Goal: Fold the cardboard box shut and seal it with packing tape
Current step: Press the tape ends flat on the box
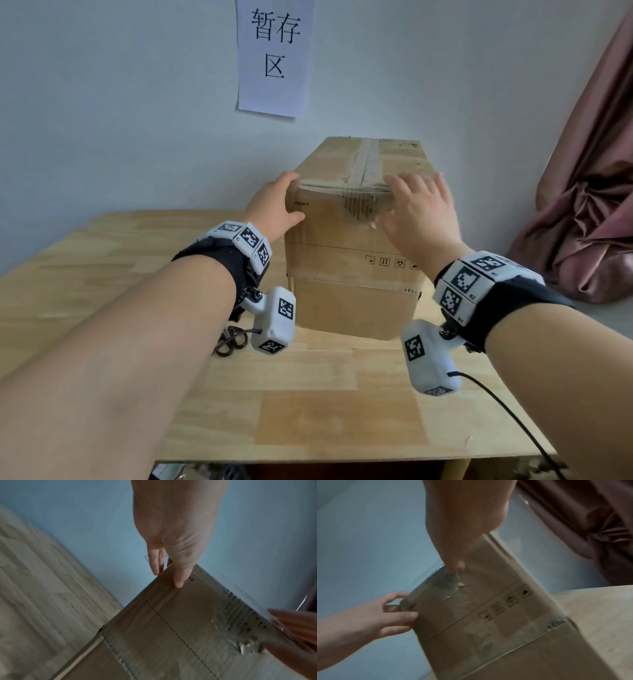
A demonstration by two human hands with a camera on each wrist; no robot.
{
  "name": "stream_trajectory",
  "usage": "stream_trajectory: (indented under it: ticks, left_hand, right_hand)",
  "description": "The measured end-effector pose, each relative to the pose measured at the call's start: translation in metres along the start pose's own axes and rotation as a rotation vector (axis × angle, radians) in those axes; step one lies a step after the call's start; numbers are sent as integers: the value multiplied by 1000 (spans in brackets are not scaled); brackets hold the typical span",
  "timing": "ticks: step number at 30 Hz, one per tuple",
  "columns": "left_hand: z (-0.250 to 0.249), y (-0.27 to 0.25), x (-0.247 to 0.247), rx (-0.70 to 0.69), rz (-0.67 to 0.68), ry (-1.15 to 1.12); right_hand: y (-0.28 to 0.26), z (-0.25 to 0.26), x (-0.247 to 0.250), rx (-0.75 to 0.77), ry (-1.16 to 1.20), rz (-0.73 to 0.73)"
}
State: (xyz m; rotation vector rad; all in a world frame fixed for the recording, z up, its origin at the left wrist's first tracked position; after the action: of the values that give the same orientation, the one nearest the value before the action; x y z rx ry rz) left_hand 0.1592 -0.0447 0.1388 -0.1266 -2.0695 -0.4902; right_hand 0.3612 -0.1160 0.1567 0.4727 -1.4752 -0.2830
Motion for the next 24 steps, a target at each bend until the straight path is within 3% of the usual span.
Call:
stream_trajectory:
  ticks: [4, 7, 12, 18, 24]
  left_hand:
    - [9, -8, -1, -26, -55, -105]
    - [10, -14, 1, -30, -46, -149]
    - [0, -33, 14, -89, -91, -159]
    - [3, -48, 20, -153, -50, -282]
    - [5, -46, 32, -152, -136, -417]
  right_hand:
    - [14, 45, -10, 125, -7, 79]
    - [14, 65, -12, 163, 30, 48]
    - [11, 63, 2, 144, 113, -38]
    - [5, 63, 8, 213, 153, -81]
    - [6, 96, 11, 329, 119, -98]
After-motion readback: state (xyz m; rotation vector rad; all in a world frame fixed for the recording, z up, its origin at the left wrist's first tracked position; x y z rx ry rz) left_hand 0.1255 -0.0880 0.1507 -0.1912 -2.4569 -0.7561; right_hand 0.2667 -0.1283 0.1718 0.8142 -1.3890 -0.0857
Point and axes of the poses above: each hand's wrist, its own y-axis towards the middle knuckle, its own x-axis out of the back of the hand, z = x × y, the point moved 9 cm from there along y, towards the middle knuckle, and after that the axes turned 9 degrees about z, right-handed, at the moved point
